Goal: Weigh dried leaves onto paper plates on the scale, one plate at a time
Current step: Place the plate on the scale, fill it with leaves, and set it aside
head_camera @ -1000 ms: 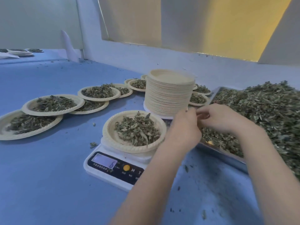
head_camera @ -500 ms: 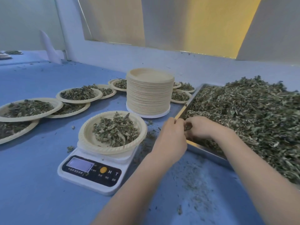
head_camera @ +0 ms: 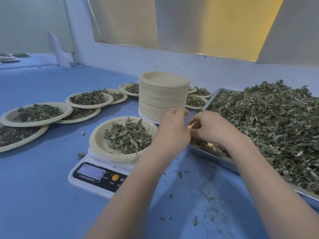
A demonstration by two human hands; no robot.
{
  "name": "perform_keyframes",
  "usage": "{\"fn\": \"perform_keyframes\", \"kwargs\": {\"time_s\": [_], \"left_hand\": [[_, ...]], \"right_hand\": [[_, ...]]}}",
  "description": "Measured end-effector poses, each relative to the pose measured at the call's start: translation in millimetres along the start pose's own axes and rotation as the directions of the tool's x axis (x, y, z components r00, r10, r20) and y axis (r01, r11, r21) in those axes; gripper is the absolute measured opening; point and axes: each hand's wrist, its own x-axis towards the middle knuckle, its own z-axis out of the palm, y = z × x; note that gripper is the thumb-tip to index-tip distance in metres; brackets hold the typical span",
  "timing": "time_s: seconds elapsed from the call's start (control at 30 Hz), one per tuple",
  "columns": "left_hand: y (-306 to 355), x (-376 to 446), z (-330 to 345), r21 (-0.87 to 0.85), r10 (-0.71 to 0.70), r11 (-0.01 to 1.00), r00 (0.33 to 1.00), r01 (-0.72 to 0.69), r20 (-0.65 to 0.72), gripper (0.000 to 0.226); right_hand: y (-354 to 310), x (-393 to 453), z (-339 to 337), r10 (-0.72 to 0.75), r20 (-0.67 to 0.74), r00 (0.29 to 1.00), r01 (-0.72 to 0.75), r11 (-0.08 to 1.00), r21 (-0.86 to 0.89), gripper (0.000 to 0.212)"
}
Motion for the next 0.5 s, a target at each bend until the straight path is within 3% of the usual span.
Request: {"fn": "perform_keyframes", "kwargs": {"time_s": [0.1, 0.2, 0.37, 0.43, 0.5], "left_hand": [[-18, -2, -34, 0.057, -0.057, 0.997, 0.997, 0.059, -0.049, 0.039], [-41, -19, -69, 0.109, -0.100, 0.987, 0.985, 0.116, -0.141, 0.033], [-77, -48, -123, 0.152, -0.187, 0.947, 0.874, 0.281, -0.449, 0.030], [-91, -55, -132, 0.097, -0.370, 0.890, 0.830, 0.445, -0.417, 0.030], [-100, -58, -130, 0.022, -0.537, 0.825, 0.795, 0.565, -0.280, 0.034]], "right_hand": [[-33, -6, -11, -0.107, -0.068, 0.992, 0.114, 0.987, 0.118, 0.029], [-70, -8, -6, -0.211, 0.066, 0.975, 0.182, 0.934, 0.306, 0.054], [-100, -7, 14, -0.193, 0.285, 0.939, 0.161, 0.978, 0.133, 0.109], [-101, -7, 16, -0.185, 0.327, 0.927, 0.149, 0.980, 0.130, 0.133], [-99, -9, 16, -0.188, 0.380, 0.906, 0.139, 0.978, 0.153, 0.151]]}}
